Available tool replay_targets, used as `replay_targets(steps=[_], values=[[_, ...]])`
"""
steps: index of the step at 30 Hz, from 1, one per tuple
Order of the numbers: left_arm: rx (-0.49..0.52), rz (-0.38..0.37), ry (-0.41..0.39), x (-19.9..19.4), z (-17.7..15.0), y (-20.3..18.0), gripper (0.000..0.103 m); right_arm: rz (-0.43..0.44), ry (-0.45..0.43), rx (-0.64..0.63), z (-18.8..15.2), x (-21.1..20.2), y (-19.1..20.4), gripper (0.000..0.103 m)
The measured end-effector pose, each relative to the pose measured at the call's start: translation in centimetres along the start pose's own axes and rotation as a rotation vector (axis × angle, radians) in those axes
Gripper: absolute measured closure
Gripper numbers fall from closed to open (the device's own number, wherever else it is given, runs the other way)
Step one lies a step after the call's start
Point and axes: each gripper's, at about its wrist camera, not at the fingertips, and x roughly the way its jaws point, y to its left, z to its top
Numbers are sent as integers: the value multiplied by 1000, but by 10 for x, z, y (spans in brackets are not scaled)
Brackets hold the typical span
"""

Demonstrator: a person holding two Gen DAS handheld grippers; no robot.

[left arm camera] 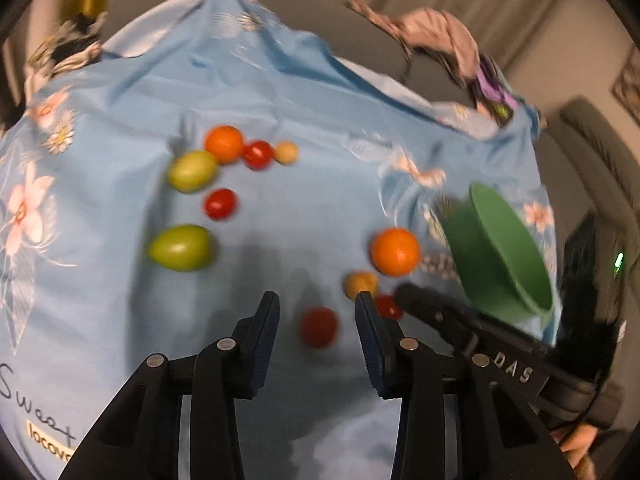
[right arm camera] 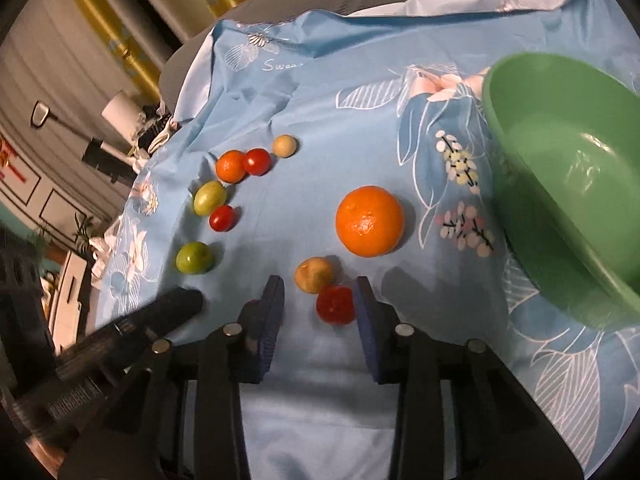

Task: Organize fruits
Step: 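Move the right gripper to the red cherry tomato and close on it, then carry the red tomato in the right gripper over the green bowl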

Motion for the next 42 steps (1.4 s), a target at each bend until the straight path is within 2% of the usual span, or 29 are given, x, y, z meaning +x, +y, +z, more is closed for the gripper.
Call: replay_targets(steps=[2, 5, 7, 12, 17, 18, 21, 24, 27, 29, 30, 36, 42], values=[[5, -4, 69, 9, -3, -8, 64, -12, 4, -1, 1, 2, -1, 68], [25, 62, 92, 18, -8, -11, 64, -33, 17, 8, 1, 8, -7, 70], [48, 102, 62, 17, -10, -11, 64, -27, 8, 8, 0, 12, -11, 70], [38, 117, 17, 11, -9, 1, 64, -36, 11, -39, -4, 18, -5, 70], [-12, 187, 46, 18, -8, 21, 64, -93, 36, -59, -6, 28, -1, 74], [-23, 160, 44, 18, -8, 23, 64, -102, 42, -61, -5, 28, -1, 75], [-24, 141, 57, 20, -9, 22, 64, -118, 51, -71, -6, 29, 1, 75], [-9, 114, 97, 24, -12, 17, 64, -141, 63, -89, -7, 30, 5, 75], [8, 170, 121, 33, -15, 13, 64, -143, 62, -86, -6, 30, 4, 75], [22, 181, 108, 33, -15, 9, 69, -146, 61, -92, -7, 30, 5, 75], [22, 177, 107, 33, -16, 9, 76, -146, 60, -92, -7, 30, 5, 76], [-10, 157, 53, 21, -12, 8, 76, -134, 19, -83, -6, 19, 6, 76], [4, 93, -76, -13, -2, -12, 77, -119, -117, -86, 3, -23, 9, 76]])
